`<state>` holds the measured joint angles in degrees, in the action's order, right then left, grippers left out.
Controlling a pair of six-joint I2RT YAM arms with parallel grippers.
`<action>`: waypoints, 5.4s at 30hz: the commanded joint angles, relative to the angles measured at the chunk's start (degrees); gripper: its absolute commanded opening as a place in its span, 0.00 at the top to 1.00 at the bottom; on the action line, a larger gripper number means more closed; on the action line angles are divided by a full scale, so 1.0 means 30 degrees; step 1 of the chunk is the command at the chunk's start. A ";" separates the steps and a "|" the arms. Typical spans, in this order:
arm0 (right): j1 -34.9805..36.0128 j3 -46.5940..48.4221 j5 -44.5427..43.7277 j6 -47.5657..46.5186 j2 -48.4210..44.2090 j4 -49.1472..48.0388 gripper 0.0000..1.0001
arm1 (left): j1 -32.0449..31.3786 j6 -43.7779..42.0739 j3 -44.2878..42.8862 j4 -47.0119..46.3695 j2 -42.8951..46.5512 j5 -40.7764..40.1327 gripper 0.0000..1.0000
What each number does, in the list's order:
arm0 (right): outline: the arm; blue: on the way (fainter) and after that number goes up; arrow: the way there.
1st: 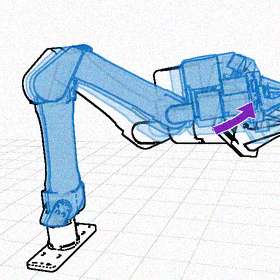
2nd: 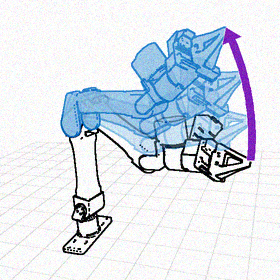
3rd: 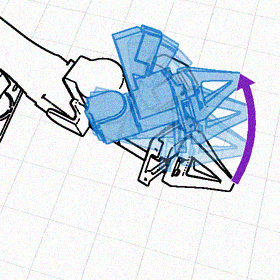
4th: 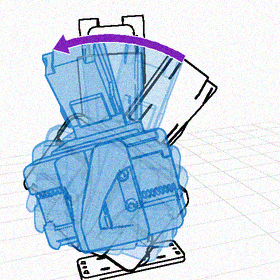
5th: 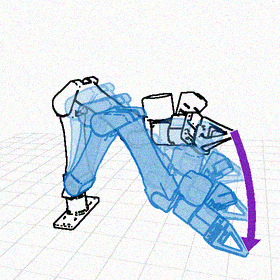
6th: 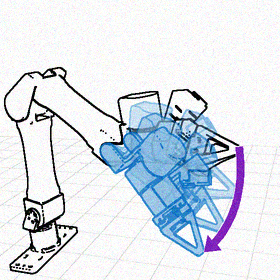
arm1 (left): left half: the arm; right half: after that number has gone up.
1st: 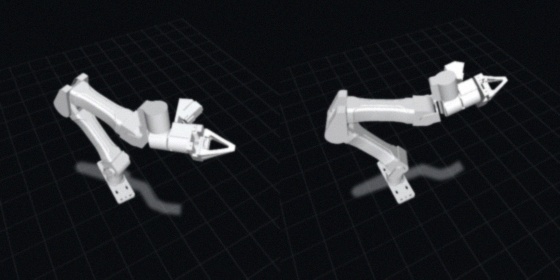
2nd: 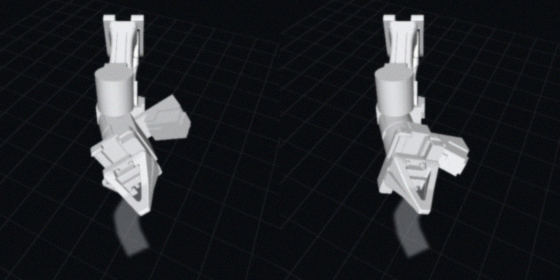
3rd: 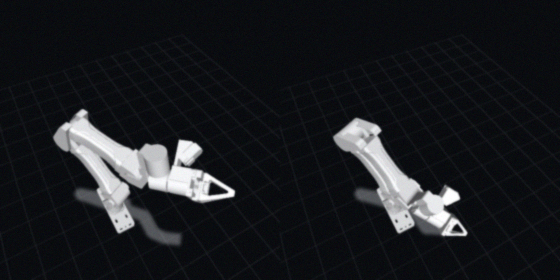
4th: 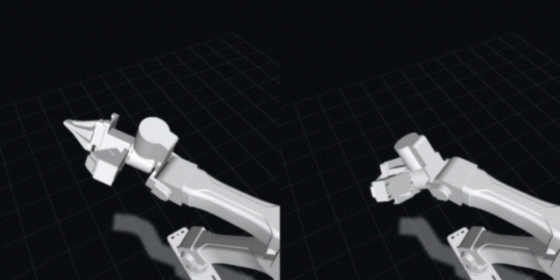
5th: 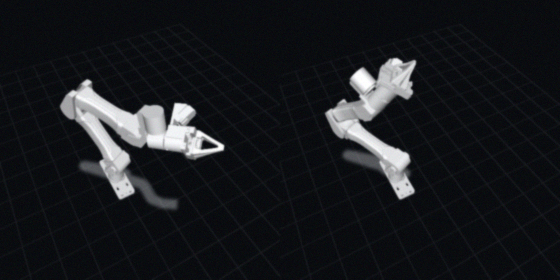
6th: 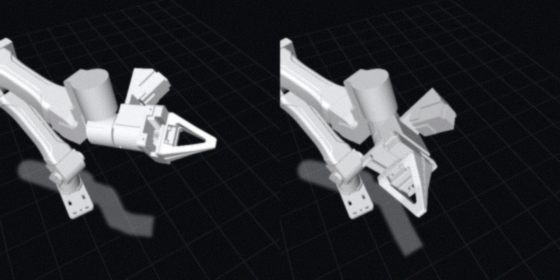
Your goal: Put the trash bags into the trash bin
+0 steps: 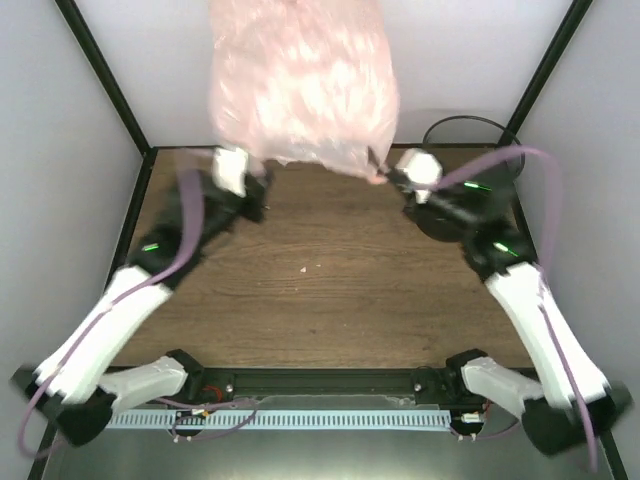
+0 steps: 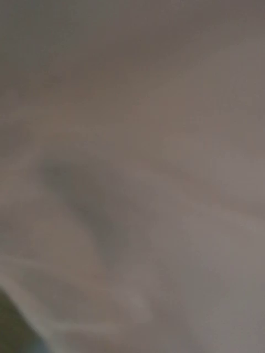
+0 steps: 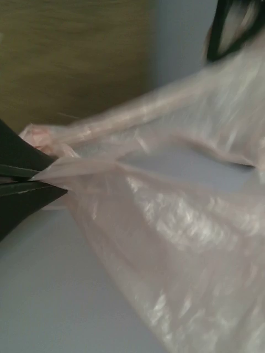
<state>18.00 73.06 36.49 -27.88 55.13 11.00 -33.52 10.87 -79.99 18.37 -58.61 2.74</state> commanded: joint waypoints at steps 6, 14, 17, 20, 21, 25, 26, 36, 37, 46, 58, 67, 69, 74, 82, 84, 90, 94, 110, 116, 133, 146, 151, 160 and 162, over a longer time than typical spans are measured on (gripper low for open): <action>0.0316 -0.6020 0.1532 -0.2091 -0.0565 1.0167 0.99 | -0.3141 0.3113 0.7117 0.3849 0.1851 0.1003 0.96; 0.0161 -0.2665 0.3748 0.0232 -0.2883 1.0158 0.99 | -0.3202 0.3635 0.2949 0.5165 0.1714 0.0075 0.96; 0.0176 -0.2283 -0.0307 0.2775 -0.2331 0.7409 0.99 | -0.3167 0.5117 0.1364 0.6370 0.0794 -0.2409 0.96; 0.0171 -0.1859 -0.2659 0.3461 -0.0961 0.5496 0.99 | -0.2517 0.5632 -0.0467 0.7262 -0.0626 -0.4074 0.96; 0.0159 -0.1527 -0.2933 0.3723 -0.0205 0.5230 0.99 | -0.2129 0.5626 -0.0903 0.7433 -0.1174 -0.4140 0.96; 0.0138 -0.0312 -0.3249 0.5007 0.3480 0.4163 0.99 | 0.0489 0.5767 -0.0962 0.6596 -0.3380 -0.1135 0.96; 0.0118 -0.0001 -0.3230 0.5176 0.4639 0.3954 0.99 | 0.1297 0.5800 -0.0862 0.6134 -0.3909 -0.0177 0.96; -0.0155 1.7870 -0.3999 0.3932 1.3189 0.8212 0.99 | 0.4364 0.3388 -0.9597 0.2098 -0.5731 -0.0429 0.96; -0.0153 1.9502 -0.3940 0.4056 1.3081 0.8078 0.99 | 0.4334 0.3199 -1.0086 0.0862 -0.5412 0.0146 0.96; -0.0158 0.7871 -0.0499 0.2290 0.3058 -0.2823 0.99 | 0.4250 0.0516 -0.7262 -0.2007 -0.2254 0.5583 0.96; 0.2017 -0.5218 -0.1976 -0.2389 0.2374 0.6048 0.99 | 0.2491 -0.0228 0.8071 0.4310 0.2751 0.6913 0.96; 0.2008 -0.0696 0.2224 0.0853 -0.1370 0.7355 0.99 | 0.2153 0.1201 0.3494 0.4934 0.5298 0.5955 0.96; 0.1998 -0.0234 0.1549 0.2172 -0.1181 0.6448 0.99 | 0.2164 0.1412 0.3217 0.4534 0.5284 0.5521 0.96; 0.1999 -0.0519 -0.1278 0.4195 -0.0257 0.3637 0.99 | 0.2157 0.3315 0.3394 0.3238 0.4298 0.2198 0.96; 0.1951 -0.0133 -0.4383 0.3277 0.5528 0.0545 0.99 | 0.2765 0.3516 0.2059 0.2073 -0.1292 0.0611 0.96; 0.1840 0.2169 -0.4923 0.3137 0.7313 0.0769 0.99 | 0.3069 0.2882 0.0292 0.2394 -0.2634 -0.0522 0.96; 0.1327 1.5287 -0.4142 0.3899 1.1588 0.4666 0.99 | 0.3292 0.0957 -0.6953 0.2439 -0.3837 -0.1476 0.96; 0.1332 2.1649 -0.2739 0.4516 1.1593 0.5127 0.99 | 0.3250 -0.0517 -0.8288 -0.1491 -0.1924 0.4369 0.95; 0.1434 -0.4962 -0.6085 -0.1039 0.6961 0.4811 0.99 | 0.2961 -0.0635 0.8621 0.2020 -0.0384 0.5102 0.96; 0.1420 -0.4949 0.3034 -0.0538 0.1773 0.7987 0.99 | 0.2132 0.0481 0.9514 0.2145 0.4432 0.5308 0.96; 0.1410 -0.1922 0.2295 0.4623 0.4731 0.3753 0.99 | 0.2157 0.1264 1.1445 0.0896 0.6083 0.1375 0.96; 0.1439 1.4475 0.2812 0.4627 1.2803 0.5731 0.95 | 0.2267 -0.0707 0.3026 -0.0957 0.2549 -0.4232 0.96; 0.1523 1.4596 0.4470 0.4395 1.2494 0.5594 0.93 | 0.2274 -0.2079 0.2639 -0.0797 0.4328 -0.4394 0.96; 0.2101 0.7408 0.5089 0.3276 0.9925 0.4863 0.93 | 0.2274 -0.0996 0.5859 0.0556 0.7507 -0.3424 0.96; 0.2117 0.5822 0.4854 0.2997 0.9409 0.4554 0.93 | 0.2271 -0.0539 0.7098 0.0563 0.8260 -0.3010 0.96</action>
<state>23.79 97.51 50.46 -16.73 86.21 25.23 -26.92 7.05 -64.82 17.41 -36.77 -9.15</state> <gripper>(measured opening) 0.068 0.041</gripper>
